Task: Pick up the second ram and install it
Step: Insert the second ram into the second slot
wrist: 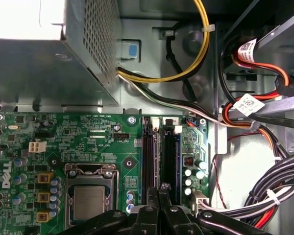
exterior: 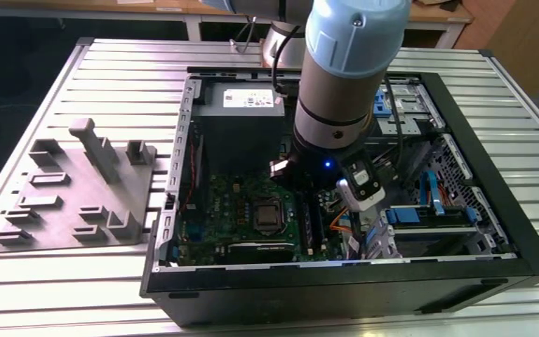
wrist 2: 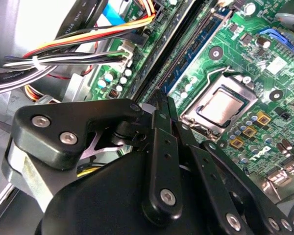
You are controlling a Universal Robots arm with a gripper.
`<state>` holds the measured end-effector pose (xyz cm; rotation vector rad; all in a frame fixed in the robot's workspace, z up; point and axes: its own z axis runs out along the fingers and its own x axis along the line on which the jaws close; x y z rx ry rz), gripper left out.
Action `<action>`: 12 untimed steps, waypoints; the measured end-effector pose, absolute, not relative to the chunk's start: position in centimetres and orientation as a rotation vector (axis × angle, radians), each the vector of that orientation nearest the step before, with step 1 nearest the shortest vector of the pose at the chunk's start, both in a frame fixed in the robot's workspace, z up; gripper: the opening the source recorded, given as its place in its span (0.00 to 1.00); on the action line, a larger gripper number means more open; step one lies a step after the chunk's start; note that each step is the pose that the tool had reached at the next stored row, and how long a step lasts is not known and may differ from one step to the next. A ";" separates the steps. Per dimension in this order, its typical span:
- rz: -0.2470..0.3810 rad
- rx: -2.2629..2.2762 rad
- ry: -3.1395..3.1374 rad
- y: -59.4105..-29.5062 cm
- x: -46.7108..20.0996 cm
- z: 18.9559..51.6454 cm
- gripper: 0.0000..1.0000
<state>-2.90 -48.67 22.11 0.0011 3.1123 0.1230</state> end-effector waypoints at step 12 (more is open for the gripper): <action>0.133 0.001 3.112 -48.7 -2.9 22.0 0.11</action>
